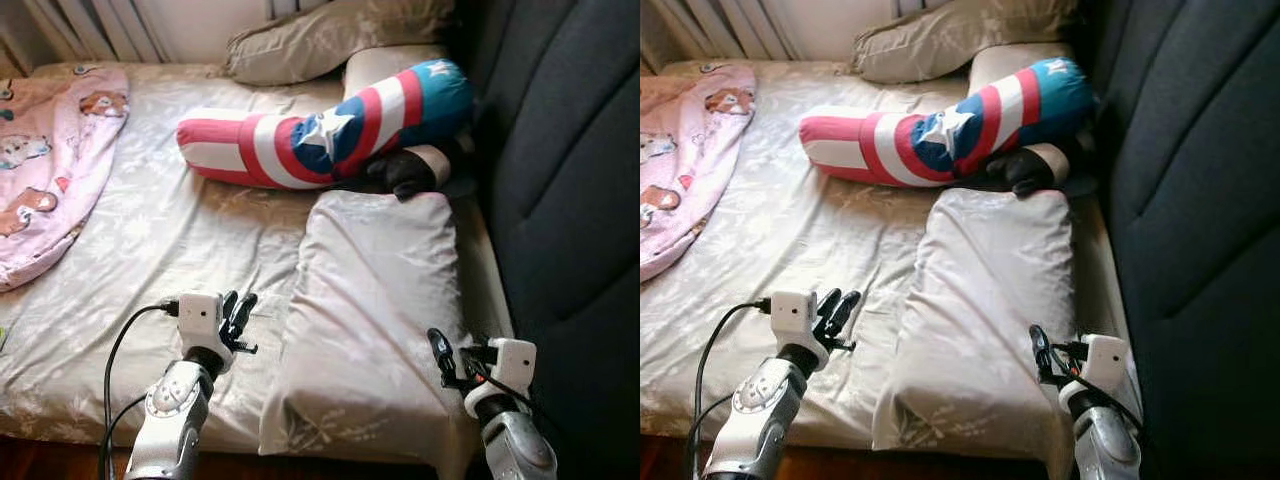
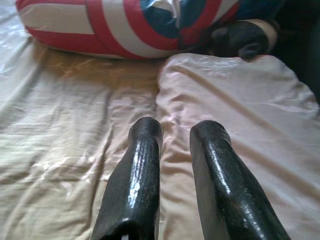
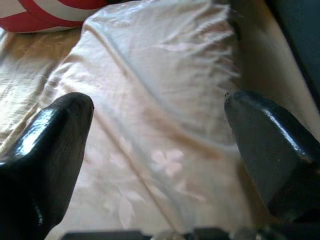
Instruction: Clean up the room
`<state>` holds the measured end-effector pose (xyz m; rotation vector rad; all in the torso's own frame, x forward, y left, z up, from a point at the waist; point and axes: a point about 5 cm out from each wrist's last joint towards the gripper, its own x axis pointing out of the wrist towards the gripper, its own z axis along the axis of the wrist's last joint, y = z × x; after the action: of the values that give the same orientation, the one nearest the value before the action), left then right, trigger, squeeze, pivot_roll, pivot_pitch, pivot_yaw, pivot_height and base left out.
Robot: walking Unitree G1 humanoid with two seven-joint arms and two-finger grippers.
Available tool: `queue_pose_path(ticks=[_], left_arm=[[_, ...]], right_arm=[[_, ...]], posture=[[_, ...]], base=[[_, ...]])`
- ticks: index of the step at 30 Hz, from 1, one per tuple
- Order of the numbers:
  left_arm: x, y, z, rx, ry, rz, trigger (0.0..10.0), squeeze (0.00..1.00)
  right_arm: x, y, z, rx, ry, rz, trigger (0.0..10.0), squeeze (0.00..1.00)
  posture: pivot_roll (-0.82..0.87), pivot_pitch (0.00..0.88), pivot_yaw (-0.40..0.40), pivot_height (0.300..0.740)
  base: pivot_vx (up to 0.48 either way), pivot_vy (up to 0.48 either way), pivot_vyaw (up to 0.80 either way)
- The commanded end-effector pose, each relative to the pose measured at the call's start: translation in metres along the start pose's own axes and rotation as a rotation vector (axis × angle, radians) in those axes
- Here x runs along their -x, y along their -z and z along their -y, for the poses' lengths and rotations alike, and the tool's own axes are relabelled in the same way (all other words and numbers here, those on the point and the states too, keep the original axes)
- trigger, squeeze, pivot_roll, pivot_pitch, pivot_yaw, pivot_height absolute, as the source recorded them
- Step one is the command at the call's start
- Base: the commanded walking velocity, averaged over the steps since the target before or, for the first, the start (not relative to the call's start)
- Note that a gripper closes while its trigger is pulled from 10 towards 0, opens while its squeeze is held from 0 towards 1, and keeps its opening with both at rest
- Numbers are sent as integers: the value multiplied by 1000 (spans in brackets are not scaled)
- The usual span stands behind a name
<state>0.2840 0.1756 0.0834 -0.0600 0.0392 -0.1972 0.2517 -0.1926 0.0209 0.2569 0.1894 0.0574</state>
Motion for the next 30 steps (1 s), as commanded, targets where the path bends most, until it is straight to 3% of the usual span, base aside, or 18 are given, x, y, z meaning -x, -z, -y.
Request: queue_pose_path(ticks=[1,23,30], left_arm=[[1,4,-1,-4,-2,-23,10000,0],[-3,-7,5,27,37,2,10000,0],[-2,-6,2,28,25,2,10000,0]], right_arm=[[4,2,2,8,5,-13,10000,0],[3,2,-2,-16,30,-6,10000,0],[1,4,-2,-11,29,-18,10000,0]], posture=[[-16,160,26,740],[-8,165,27,740],[-8,142,28,740]], base=[[0,0,0],[0,0,0],[128,0,-712]])
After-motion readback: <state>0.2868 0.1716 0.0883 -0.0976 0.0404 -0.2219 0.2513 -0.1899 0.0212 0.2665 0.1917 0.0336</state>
